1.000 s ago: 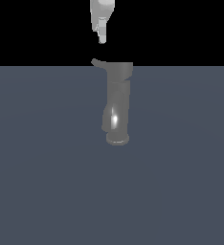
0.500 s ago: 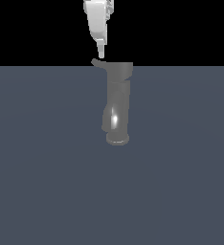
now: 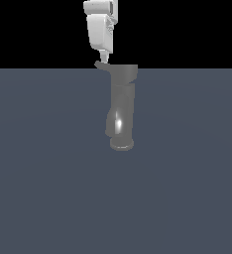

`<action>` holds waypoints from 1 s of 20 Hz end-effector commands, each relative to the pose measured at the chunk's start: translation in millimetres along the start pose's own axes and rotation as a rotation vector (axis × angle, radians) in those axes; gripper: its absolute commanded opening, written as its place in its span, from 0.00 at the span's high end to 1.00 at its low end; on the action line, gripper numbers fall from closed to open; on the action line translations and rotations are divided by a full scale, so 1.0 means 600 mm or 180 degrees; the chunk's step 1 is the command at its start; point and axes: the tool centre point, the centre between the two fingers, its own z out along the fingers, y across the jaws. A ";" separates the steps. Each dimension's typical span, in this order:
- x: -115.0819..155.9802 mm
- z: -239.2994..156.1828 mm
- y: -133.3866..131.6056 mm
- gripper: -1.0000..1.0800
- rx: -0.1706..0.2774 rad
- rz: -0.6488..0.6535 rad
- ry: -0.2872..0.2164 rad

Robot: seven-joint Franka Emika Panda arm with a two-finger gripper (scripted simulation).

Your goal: Turn on the faucet by rotating a designated handle.

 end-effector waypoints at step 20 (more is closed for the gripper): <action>-0.020 0.003 0.065 1.00 0.0002 0.0033 -0.0006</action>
